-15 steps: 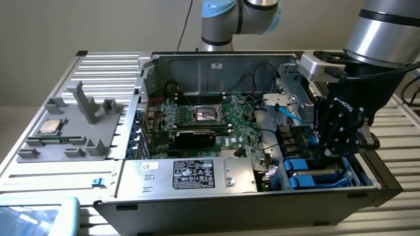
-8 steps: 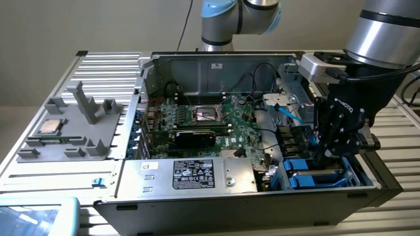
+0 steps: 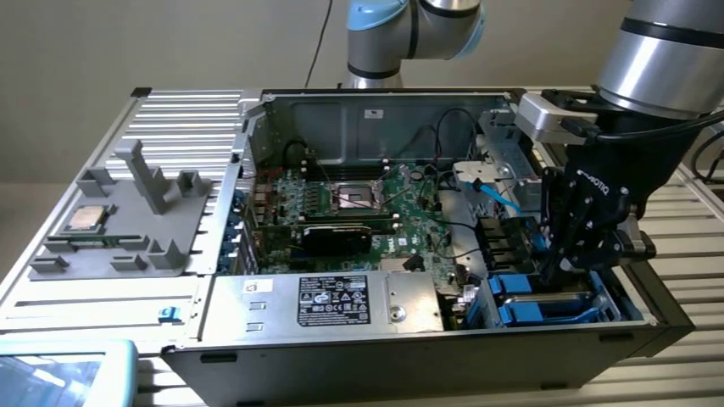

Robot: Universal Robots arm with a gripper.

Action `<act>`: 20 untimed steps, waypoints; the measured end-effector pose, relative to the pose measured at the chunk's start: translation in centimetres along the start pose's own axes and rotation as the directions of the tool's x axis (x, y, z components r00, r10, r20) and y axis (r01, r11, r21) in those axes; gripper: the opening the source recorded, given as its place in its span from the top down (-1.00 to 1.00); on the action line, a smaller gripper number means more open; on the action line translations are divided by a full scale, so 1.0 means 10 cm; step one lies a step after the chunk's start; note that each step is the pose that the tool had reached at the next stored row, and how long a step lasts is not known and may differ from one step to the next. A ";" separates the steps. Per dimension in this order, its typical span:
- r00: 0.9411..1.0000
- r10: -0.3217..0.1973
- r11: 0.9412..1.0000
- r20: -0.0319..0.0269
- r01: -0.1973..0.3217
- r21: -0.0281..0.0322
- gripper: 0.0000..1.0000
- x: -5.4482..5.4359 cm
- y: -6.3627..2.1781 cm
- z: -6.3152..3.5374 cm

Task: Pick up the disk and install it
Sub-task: 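Insert the first disk wire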

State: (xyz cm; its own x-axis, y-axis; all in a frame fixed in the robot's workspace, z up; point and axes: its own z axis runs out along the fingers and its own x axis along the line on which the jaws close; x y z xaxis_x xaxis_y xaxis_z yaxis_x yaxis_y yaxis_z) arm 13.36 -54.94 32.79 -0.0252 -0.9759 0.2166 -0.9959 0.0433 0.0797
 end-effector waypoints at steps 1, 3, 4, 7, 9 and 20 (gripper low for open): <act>1.000 0.000 1.000 0.000 0.000 0.000 0.67 0.00 0.000 0.001; 1.000 0.000 1.000 0.000 0.000 0.000 0.67 0.00 -0.005 0.003; 1.000 0.000 1.000 0.000 0.000 0.000 0.67 0.00 -0.008 0.005; 1.000 0.000 1.000 0.000 0.000 0.000 0.67 0.00 -0.009 0.006; 1.000 0.000 1.000 0.000 0.000 0.000 0.67 0.00 -0.009 0.010; 1.000 0.000 1.000 0.000 0.000 0.000 0.67 -0.01 -0.008 0.028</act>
State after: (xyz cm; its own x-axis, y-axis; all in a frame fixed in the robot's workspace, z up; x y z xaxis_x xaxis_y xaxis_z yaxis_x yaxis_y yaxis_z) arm 13.42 -54.95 32.50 -0.0252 -0.9760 0.2165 -0.9959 0.0433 0.0797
